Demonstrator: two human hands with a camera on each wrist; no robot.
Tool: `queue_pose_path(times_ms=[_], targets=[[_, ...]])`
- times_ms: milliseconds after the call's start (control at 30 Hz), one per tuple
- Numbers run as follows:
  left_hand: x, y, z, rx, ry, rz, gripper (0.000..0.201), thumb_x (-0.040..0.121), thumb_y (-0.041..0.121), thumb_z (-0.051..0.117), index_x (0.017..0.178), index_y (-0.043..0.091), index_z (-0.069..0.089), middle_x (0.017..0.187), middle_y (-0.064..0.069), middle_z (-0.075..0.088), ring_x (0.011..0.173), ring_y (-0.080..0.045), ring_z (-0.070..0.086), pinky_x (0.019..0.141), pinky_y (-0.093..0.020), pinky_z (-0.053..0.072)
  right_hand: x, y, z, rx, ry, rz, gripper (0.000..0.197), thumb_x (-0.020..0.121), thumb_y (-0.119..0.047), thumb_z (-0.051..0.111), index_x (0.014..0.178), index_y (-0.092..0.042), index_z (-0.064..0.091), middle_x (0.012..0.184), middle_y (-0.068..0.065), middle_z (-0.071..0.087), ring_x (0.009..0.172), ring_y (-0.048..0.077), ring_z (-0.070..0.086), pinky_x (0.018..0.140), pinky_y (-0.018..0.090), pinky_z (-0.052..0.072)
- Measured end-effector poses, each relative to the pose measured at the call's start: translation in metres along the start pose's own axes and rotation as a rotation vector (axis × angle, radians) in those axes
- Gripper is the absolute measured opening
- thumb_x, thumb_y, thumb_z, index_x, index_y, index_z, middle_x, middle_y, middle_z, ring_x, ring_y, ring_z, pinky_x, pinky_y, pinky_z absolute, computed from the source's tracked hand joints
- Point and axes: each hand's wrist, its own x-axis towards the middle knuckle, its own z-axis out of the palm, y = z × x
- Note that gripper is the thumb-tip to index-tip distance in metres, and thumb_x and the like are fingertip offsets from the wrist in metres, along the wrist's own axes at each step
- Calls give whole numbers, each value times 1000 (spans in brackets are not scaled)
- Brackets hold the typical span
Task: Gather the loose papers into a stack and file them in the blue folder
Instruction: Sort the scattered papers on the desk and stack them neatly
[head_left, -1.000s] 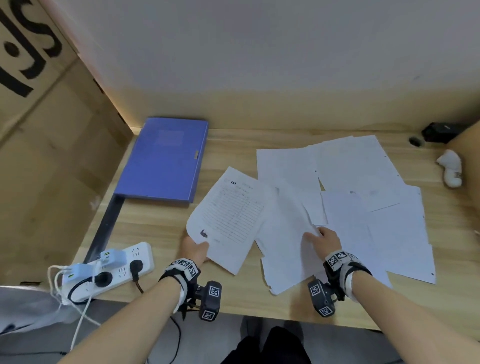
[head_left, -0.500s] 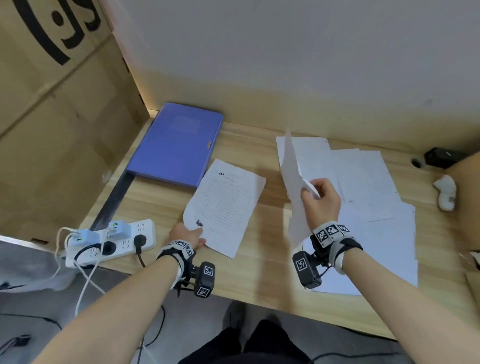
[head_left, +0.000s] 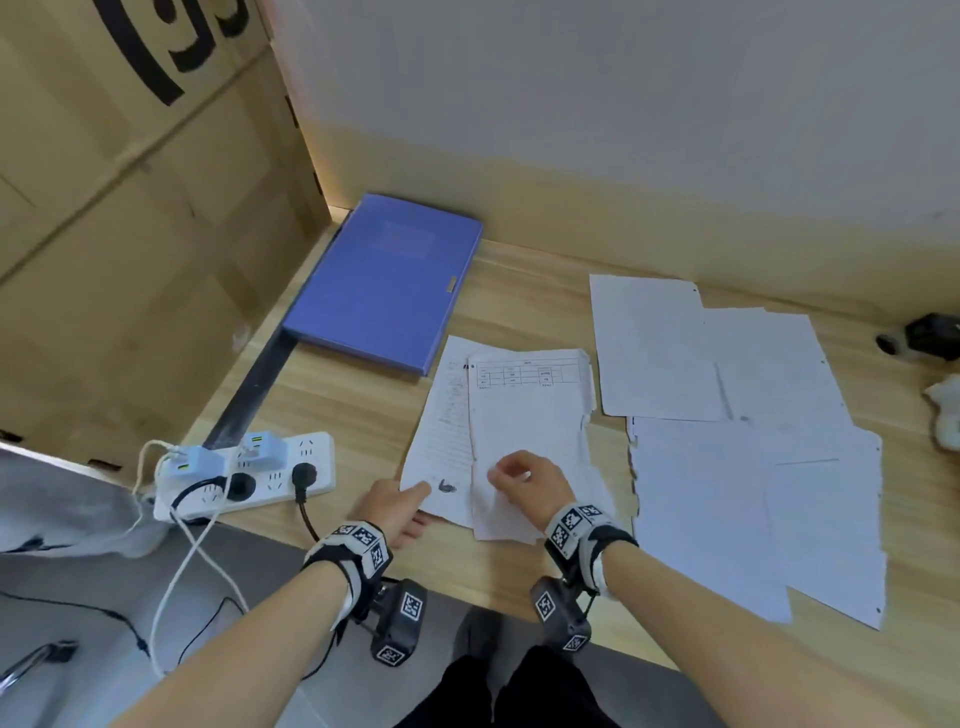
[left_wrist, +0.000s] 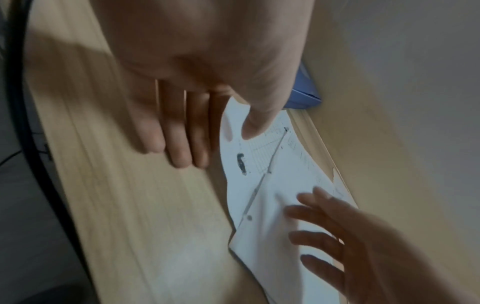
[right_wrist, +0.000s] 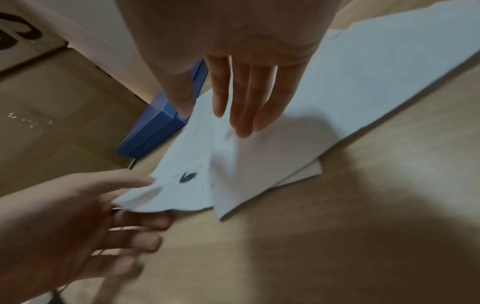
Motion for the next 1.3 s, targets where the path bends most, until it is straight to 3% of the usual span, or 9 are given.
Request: queue_pose_path(times_ms=[100, 200, 300, 367, 567, 733, 967, 1133, 1300], targets=[[11, 4, -13, 88, 157, 81, 17, 80, 44, 59, 80, 28, 63, 82, 1, 73, 75, -26, 73, 74, -41, 62, 8, 14, -26, -119, 262, 61, 37, 86, -39, 65, 117, -19, 62, 120, 0, 62, 97, 19, 61, 85, 29, 46], [25, 8, -19, 178, 150, 110, 16, 76, 39, 61, 81, 26, 67, 84, 3, 73, 79, -23, 70, 78, -43, 61, 16, 35, -52, -195, 358, 244, 58, 81, -36, 70, 131, -16, 48, 132, 6, 45, 106, 31, 58, 88, 37, 46], [37, 8, -18, 238, 139, 115, 15, 73, 32, 61, 76, 22, 71, 80, 2, 74, 75, -25, 70, 74, -44, 62, 17, 52, -60, -264, 272, 365, 26, 77, -36, 69, 93, -22, 54, 92, 1, 53, 77, 25, 56, 70, 31, 44], [37, 9, -16, 233, 150, 108, 14, 73, 32, 61, 72, 22, 70, 75, 3, 74, 71, -25, 71, 72, -45, 62, 15, 59, -57, -248, 249, 337, 33, 78, -34, 68, 66, -20, 41, 65, -1, 41, 57, 20, 40, 56, 28, 31], [17, 10, -11, 141, 237, 74, 22, 85, 31, 67, 65, 30, 57, 68, 6, 66, 68, -26, 74, 75, -43, 62, -1, 72, -41, -156, 243, 268, 29, 83, -41, 69, 81, -14, 61, 74, -2, 60, 72, 20, 57, 55, 26, 37], [20, 2, -12, 211, 246, 93, 23, 85, 34, 65, 65, 30, 54, 72, 8, 67, 71, -24, 74, 79, -42, 61, 0, 65, -32, -179, 244, 265, 32, 81, -43, 69, 66, -25, 48, 65, -7, 50, 63, 16, 51, 55, 28, 34], [26, 3, -7, 365, 232, 215, 20, 82, 24, 64, 100, 14, 63, 95, -2, 69, 80, -22, 62, 56, -26, 42, 0, 58, -28, -193, 257, 283, 29, 74, -46, 70, 84, -22, 58, 72, -7, 57, 64, 13, 54, 55, 27, 38], [20, 21, 7, 498, 388, 294, 40, 82, 31, 63, 114, 11, 51, 118, -6, 54, 106, -28, 54, 89, -39, 45, -16, 56, -49, -55, 400, 285, 30, 76, -38, 73, 98, -25, 58, 83, -15, 62, 78, 11, 60, 65, 25, 40], [13, 64, 42, 447, 364, 512, 42, 87, 19, 60, 127, 11, 50, 133, -7, 51, 123, -27, 47, 100, -38, 40, -33, 74, -92, 16, 482, 343, 32, 81, -37, 70, 106, -23, 57, 85, -10, 62, 77, 13, 59, 71, 27, 41]])
